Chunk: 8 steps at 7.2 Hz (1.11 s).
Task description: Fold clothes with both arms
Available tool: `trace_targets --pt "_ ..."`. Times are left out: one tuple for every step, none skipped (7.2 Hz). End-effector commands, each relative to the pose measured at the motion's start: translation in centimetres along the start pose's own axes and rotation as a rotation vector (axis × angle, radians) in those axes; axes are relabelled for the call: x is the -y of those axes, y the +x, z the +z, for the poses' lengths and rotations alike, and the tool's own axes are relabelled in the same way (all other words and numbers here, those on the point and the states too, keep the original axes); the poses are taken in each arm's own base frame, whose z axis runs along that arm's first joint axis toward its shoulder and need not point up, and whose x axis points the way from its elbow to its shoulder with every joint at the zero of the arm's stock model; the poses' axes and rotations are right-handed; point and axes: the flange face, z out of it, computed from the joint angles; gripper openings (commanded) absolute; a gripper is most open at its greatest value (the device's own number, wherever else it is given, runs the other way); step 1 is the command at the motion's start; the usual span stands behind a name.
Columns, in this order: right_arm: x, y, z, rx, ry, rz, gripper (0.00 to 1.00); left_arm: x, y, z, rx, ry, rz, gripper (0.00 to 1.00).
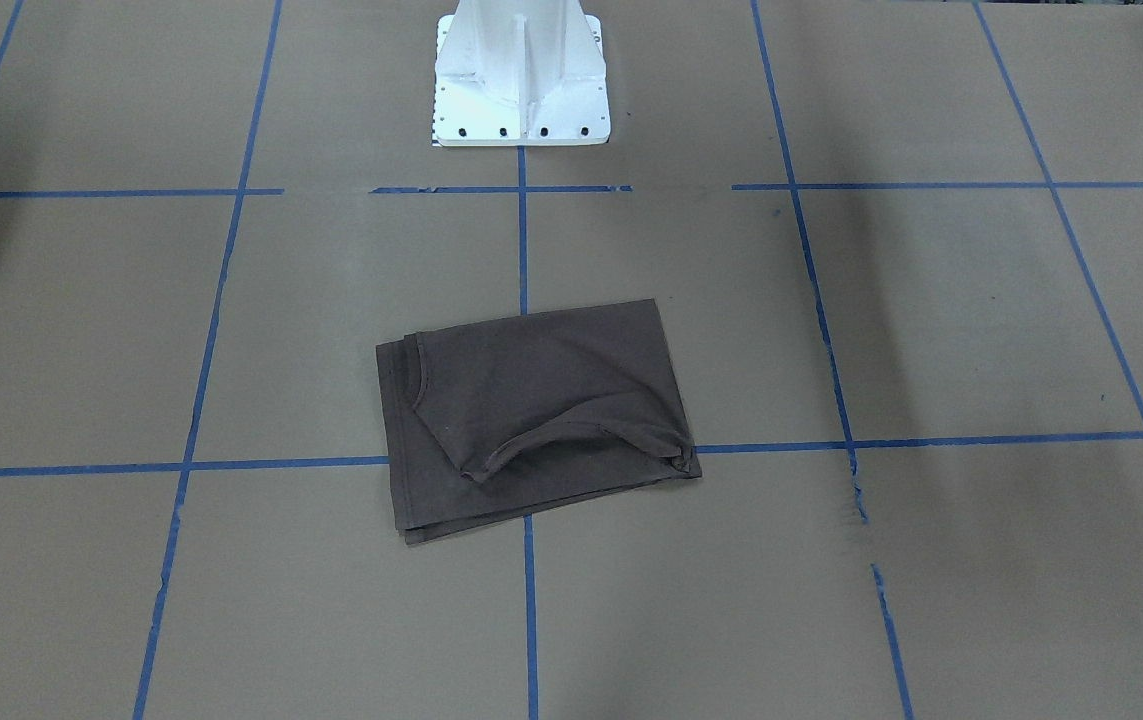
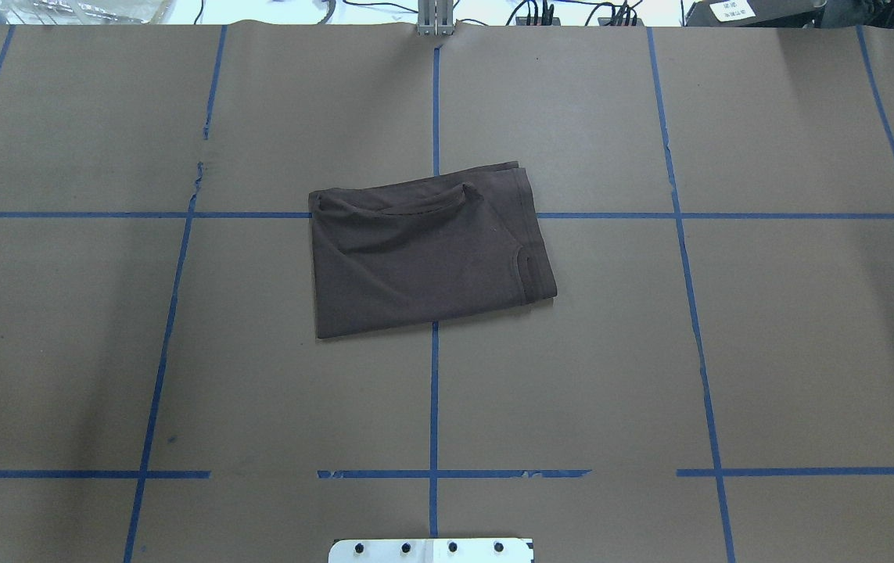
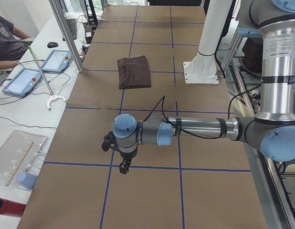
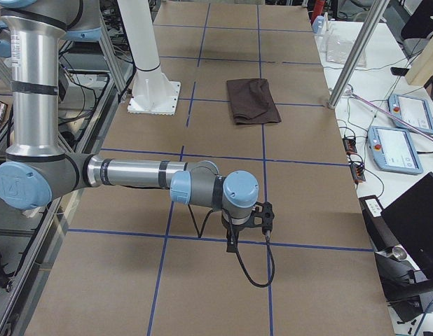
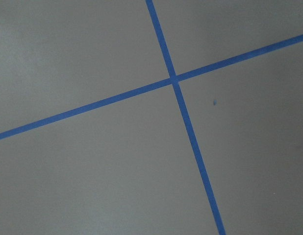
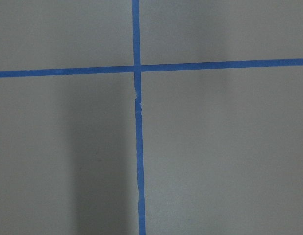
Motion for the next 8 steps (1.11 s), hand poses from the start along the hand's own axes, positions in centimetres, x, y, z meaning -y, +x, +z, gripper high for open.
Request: trace_targets --pt "0.42 -0.68 -0.74 -0.002 0.037 0.057 1.0 -0.05 -0.07 -0.31 0.001 0.007 -0.034 1.0" --pt "0.66 -1.01 -0.82 -0.005 0.043 0.054 1.0 0.13 0.1 -0.5 -0.001 0.014 -0.108 1.0" --pt "0.7 -1.01 -0.64 -0.006 0.041 0.056 1.0 0.25 0.18 -0.6 -0.002 0.017 -0.134 1.0" --pt "0.71 -1.02 -0.64 -0.006 0.042 0.055 1.0 0.21 0.13 -0.54 -0.003 0.014 -0.179 1.0" --pt "0.71 -1.02 -0.64 -0.006 0.042 0.055 1.0 0.25 0.2 -0.6 -0.004 0.017 -0.244 1.0" --pt "0.78 -1.09 -0.7 -0.005 0.043 0.054 1.0 0.17 0.17 -0.55 -0.005 0.016 -0.264 1.0" --pt "0.86 -1.19 -0.8 -0.005 0.045 0.05 1.0 0.17 0.17 -0.55 -0.005 0.016 -0.267 1.0" --pt "0.92 -1.21 -0.9 -0.003 0.048 0.05 1.0 0.16 0.17 -0.54 -0.005 0.015 -0.268 1.0"
